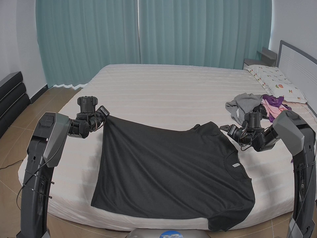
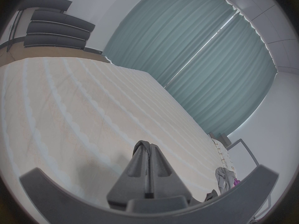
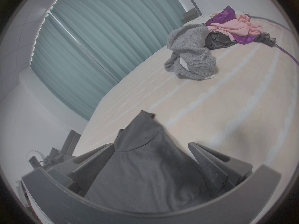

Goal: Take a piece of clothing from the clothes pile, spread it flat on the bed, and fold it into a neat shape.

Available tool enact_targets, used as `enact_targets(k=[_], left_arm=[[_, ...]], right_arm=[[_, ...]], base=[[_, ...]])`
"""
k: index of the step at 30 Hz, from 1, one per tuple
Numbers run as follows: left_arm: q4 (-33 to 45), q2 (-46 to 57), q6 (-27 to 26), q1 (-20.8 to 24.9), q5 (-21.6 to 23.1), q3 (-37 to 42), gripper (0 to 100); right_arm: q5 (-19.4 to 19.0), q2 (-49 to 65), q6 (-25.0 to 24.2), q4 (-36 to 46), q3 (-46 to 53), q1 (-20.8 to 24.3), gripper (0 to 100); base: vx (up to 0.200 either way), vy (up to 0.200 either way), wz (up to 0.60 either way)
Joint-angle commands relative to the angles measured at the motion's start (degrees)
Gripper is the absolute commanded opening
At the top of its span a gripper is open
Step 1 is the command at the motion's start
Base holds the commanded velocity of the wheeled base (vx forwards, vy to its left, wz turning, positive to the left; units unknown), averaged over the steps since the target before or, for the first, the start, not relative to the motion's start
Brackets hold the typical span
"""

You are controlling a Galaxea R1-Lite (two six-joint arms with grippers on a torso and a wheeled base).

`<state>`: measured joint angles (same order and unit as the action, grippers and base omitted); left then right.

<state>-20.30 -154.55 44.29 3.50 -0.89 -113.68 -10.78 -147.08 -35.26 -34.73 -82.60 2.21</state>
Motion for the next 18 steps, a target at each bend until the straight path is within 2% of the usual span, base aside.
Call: enact_targets(k=[1, 7, 8, 18], left_arm=[[0.35, 0.13, 0.01, 0.19, -0.69, 0.3, 0], [0.87, 0.3, 0.1, 0.72, -0.78, 1.18, 0], [0.87, 0.3, 0.1, 0.81, -0.78, 1.27, 0], [0.79, 0.48, 0.01, 1.25, -0.78, 1.53, 0]], right_arm=[[1.28, -7.43, 1.42, 0.54, -6.25, -0.54, 100], [0.76, -7.7, 1.33, 0.01, -7.4, -0.27, 100], [0.67, -7.7, 1.33, 0.01, -7.57, -0.1, 0], [1.02, -7.52, 1.07, -0.25, -8.01, 0.25, 0]], base=[[0.0, 0.0, 0.0], [0.0, 0.0, 0.0], [0.0, 0.0, 0.0], [0.0, 0.0, 0.0]])
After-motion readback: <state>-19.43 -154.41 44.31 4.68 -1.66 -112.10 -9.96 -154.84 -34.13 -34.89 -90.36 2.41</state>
